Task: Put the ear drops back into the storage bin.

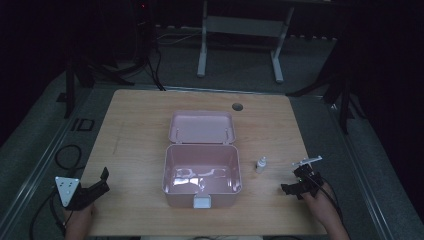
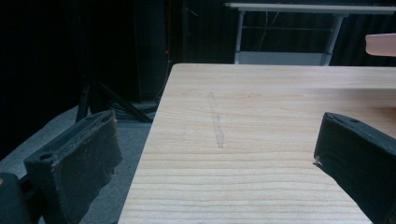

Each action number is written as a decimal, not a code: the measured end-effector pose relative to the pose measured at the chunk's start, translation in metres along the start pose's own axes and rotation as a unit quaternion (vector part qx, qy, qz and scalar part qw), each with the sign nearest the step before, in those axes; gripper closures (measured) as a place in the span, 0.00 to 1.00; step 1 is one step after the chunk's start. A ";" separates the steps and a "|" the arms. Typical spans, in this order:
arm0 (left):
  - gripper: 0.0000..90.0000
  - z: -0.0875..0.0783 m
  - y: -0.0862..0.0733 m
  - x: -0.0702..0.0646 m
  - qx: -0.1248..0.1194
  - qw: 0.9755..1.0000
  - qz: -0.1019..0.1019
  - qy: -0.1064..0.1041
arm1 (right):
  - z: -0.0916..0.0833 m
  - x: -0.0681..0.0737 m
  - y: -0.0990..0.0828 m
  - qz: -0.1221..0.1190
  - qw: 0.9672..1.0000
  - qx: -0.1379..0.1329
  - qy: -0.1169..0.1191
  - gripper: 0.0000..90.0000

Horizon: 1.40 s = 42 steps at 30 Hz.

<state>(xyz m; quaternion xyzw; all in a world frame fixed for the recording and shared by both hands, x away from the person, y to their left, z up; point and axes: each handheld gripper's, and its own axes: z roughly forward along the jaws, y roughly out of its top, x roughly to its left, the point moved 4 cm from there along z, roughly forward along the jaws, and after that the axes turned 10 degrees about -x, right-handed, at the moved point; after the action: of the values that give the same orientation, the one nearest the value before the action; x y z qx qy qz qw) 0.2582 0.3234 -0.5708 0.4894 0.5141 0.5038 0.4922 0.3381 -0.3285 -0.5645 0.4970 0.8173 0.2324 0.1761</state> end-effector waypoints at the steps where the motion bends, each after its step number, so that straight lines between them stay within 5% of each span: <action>1: 0.01 0.000 0.000 0.000 0.000 1.000 0.000 0.000 | 0.000 0.001 0.000 -0.002 1.000 0.013 0.004 0.12; 6: 0.01 0.000 0.000 0.000 0.000 1.000 0.000 -0.001 | -0.001 0.006 0.000 -0.030 0.997 0.065 0.017 0.12; 12: 0.01 0.000 0.000 0.000 0.000 1.000 0.000 -0.002 | -0.005 0.009 -0.002 -0.062 0.989 0.129 0.037 0.12; 20: 0.01 0.000 0.000 0.000 0.000 1.000 -0.002 -0.004 | -0.011 0.010 -0.003 -0.112 0.973 0.195 0.046 0.15; 24: 0.01 0.000 0.000 0.000 0.000 1.000 -0.002 -0.004 | -0.015 0.012 0.002 -0.114 0.967 0.222 0.058 0.14; 29: 0.01 0.000 0.000 0.000 0.000 1.000 -0.003 -0.004 | -0.017 0.017 0.006 -0.129 0.953 0.264 0.078 0.14; 42: 0.01 0.000 0.000 0.000 0.000 1.000 -0.002 -0.004 | -0.006 0.022 0.030 -0.135 0.952 0.261 0.086 0.14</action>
<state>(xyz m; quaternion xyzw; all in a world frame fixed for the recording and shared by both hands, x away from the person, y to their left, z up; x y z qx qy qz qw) 0.2580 0.3235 -0.5708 0.4907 0.5132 0.5007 0.4952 0.3470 -0.2981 -0.5436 0.3883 0.9211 0.0274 -0.0010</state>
